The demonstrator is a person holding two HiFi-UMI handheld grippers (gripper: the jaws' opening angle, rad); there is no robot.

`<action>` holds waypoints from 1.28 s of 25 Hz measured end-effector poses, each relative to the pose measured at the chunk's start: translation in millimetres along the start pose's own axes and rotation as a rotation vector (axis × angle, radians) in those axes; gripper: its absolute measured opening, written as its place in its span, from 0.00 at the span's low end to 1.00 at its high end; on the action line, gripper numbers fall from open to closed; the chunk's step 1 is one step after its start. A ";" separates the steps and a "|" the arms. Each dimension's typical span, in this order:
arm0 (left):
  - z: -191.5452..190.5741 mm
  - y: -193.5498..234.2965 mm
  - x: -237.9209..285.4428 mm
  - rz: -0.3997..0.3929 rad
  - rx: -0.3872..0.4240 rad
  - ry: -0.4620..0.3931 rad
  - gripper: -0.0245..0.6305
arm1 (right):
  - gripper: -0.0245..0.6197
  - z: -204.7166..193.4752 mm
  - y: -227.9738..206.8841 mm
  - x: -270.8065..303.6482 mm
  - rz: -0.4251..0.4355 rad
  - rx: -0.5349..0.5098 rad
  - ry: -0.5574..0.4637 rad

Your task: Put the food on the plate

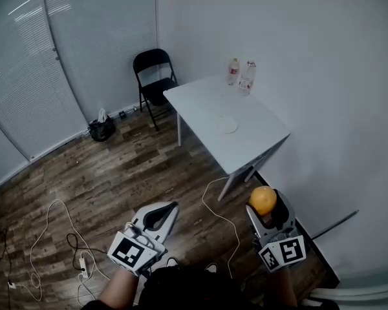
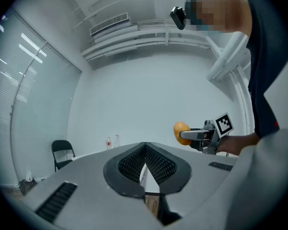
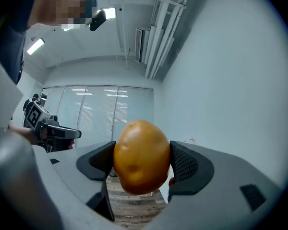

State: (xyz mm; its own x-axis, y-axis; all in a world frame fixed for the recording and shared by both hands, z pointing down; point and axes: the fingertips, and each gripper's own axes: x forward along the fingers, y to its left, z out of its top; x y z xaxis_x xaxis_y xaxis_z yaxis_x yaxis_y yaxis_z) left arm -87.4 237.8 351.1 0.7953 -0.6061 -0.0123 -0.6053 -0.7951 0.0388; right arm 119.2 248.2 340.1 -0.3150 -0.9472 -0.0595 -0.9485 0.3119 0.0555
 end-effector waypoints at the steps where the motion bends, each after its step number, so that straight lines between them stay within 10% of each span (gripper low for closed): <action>1: -0.4 2.5 -1.5 0.000 -0.001 0.000 0.07 | 0.60 -0.1 2.5 2.1 0.003 -0.005 -0.001; 19: -26.6 115.3 -48.4 0.030 -0.049 0.028 0.07 | 0.60 -32.9 82.1 97.2 0.030 0.004 0.043; 32: -34.5 177.6 35.9 0.071 -0.027 0.083 0.07 | 0.60 -74.3 8.2 187.5 0.035 0.081 0.059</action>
State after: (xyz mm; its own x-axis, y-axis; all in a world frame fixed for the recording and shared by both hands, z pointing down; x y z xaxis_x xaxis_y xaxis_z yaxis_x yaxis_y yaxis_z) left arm -165.2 75.6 392.1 0.7512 -0.6559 0.0742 -0.6599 -0.7487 0.0632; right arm 54.8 67.6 403.5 -0.3481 -0.9375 0.0002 -0.9372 0.3480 -0.0244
